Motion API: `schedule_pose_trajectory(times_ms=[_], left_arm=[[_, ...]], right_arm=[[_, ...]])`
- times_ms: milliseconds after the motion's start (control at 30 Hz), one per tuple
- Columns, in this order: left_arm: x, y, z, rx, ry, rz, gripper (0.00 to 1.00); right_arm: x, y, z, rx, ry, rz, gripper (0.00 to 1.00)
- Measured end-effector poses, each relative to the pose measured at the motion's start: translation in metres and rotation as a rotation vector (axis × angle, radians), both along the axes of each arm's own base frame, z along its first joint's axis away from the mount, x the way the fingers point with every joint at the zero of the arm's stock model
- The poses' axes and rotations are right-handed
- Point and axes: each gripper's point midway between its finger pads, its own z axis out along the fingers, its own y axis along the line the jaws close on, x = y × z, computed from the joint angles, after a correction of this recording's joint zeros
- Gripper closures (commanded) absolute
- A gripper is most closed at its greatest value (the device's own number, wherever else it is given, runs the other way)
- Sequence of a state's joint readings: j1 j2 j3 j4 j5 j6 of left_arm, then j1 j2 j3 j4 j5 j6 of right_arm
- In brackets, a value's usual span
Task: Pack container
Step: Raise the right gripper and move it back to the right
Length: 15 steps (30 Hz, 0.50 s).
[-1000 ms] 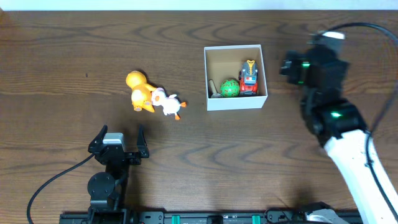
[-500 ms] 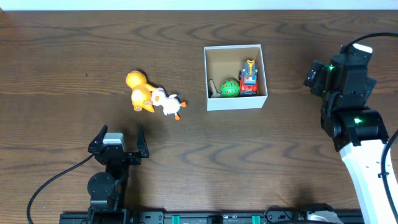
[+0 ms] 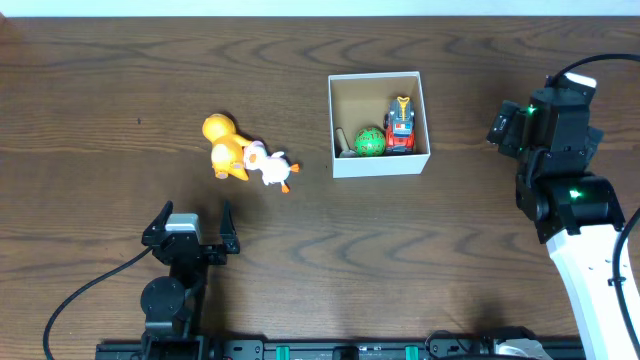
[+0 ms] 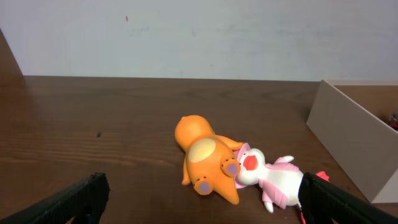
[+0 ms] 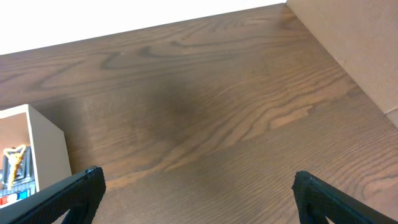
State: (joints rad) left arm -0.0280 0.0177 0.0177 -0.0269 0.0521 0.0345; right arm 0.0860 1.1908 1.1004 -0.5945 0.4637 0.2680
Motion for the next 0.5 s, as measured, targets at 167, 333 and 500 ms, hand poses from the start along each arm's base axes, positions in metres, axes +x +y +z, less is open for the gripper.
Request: schedule_pose_trajectory(times_ms=[167,333,500], left_arm=[[0.0,0.0,0.0,0.0,0.0,0.0,0.02],[0.0,-0.004,0.006,-0.003,-0.024,-0.025,0.02],[0.0,-0.012,0.004,-0.031,-0.009,-0.066,0.02]], right_arm=[[0.0,0.0,0.0,0.0,0.0,0.0,0.01],[0.0,0.0,0.0,0.0,0.0,0.0,0.01],[0.0,0.0,0.0,0.0,0.0,0.001,0.01]])
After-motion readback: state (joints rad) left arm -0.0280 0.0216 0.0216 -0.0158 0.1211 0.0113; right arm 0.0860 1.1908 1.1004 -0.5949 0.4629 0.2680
